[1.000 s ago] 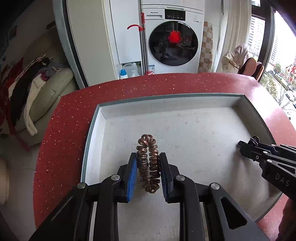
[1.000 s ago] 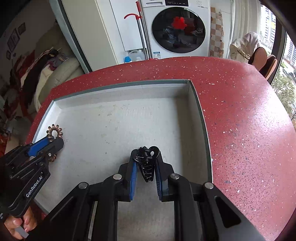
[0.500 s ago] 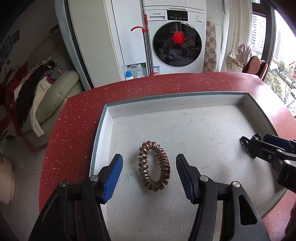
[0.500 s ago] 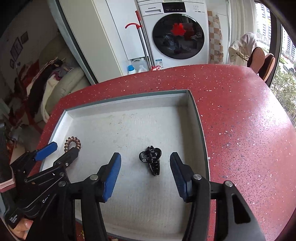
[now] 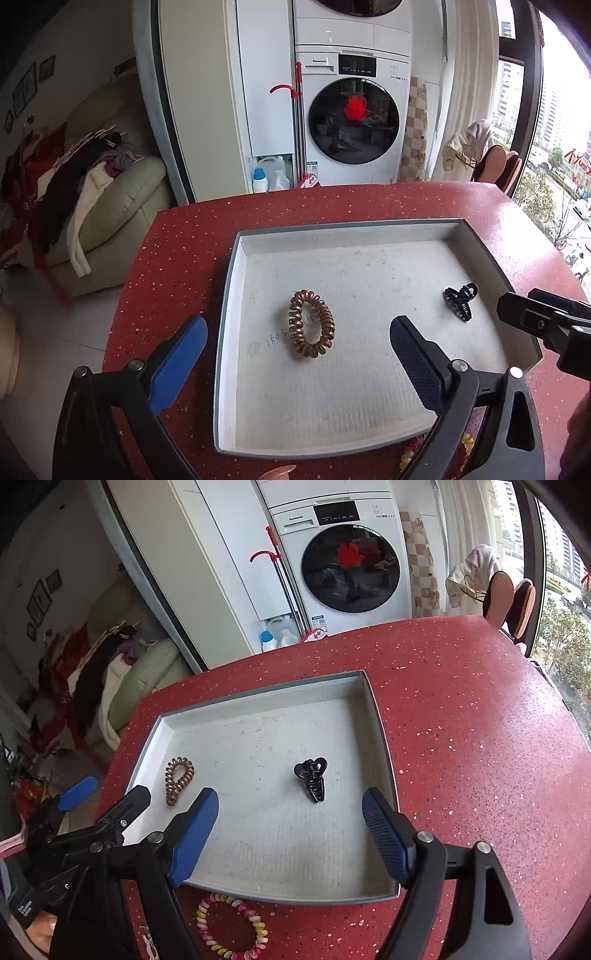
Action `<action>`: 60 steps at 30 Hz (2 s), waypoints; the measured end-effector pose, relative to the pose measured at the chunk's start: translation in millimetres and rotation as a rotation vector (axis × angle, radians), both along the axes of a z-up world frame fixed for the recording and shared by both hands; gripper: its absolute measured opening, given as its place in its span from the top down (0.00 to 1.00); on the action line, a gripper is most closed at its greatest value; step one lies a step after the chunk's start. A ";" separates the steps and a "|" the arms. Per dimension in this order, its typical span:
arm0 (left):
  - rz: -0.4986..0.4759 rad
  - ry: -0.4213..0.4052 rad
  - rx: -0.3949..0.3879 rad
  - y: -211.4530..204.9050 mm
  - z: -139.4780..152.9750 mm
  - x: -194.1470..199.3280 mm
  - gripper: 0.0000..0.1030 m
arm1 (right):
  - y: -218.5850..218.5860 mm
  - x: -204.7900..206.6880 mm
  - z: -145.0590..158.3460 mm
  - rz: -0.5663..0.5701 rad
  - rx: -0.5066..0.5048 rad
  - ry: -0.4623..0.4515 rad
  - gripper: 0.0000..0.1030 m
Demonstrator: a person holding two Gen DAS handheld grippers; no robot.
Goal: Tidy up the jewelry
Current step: 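Carry both items into the grey tray and open both tools to release, then move both tools back toward the remaining jewelry on the table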
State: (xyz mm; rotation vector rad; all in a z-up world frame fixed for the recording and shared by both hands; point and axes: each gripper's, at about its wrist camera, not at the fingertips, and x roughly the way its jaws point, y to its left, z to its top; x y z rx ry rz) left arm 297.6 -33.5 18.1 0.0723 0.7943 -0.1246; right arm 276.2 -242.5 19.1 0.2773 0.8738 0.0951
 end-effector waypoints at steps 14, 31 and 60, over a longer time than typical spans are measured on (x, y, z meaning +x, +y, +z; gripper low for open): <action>-0.031 0.071 -0.041 17.7 0.0 -47.1 0.00 | -2.7 -54.4 18.7 -0.009 0.040 -0.110 0.12; -0.028 0.146 -0.041 42.1 -31.5 -138.2 0.00 | 15.2 -142.1 -22.1 0.068 -0.038 0.091 0.12; 0.045 0.212 -0.008 20.2 -67.7 -193.9 0.09 | 59.2 -185.6 -55.5 0.071 -0.228 0.148 0.60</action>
